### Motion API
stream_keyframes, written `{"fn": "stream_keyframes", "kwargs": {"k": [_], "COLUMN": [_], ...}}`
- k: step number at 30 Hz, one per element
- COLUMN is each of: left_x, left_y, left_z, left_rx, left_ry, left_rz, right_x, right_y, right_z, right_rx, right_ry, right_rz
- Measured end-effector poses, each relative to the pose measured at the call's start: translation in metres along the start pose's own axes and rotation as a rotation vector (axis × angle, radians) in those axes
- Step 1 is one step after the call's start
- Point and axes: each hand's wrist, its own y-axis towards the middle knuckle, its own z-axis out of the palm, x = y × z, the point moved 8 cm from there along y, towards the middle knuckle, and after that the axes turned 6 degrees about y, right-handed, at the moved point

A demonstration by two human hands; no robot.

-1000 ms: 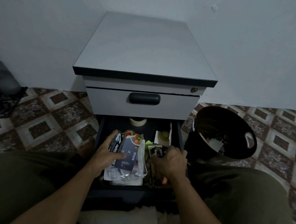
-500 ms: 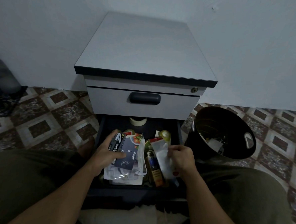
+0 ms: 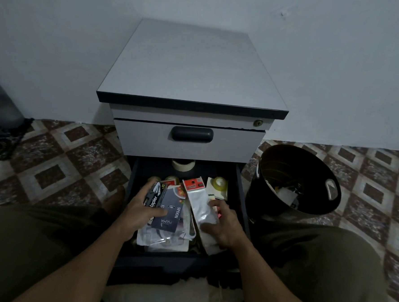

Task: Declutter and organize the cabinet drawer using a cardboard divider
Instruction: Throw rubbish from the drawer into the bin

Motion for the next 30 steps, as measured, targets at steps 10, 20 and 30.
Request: {"fn": "stream_keyframes", "kwargs": {"k": [10,20,30], "left_x": [0.003,-0.011,-0.015], "left_y": [0.000,0.002,0.000], "left_z": [-0.002,-0.012,-0.010], "left_rx": [0.010,-0.038,-0.060], "left_ry": [-0.039,-0.090,-0.018], "left_rz": [-0.014,-0.027,-0.013], "right_x": [0.014,0.013,0.015], "right_y": [-0.002,0.018,0.012], "right_z": [0.009,-0.026,-0.031], "right_rx": [0.225,0.013,-0.061], "right_ry": [0.266,0.857,0.876], "right_rz": [0.013,0.052,0.039]}}
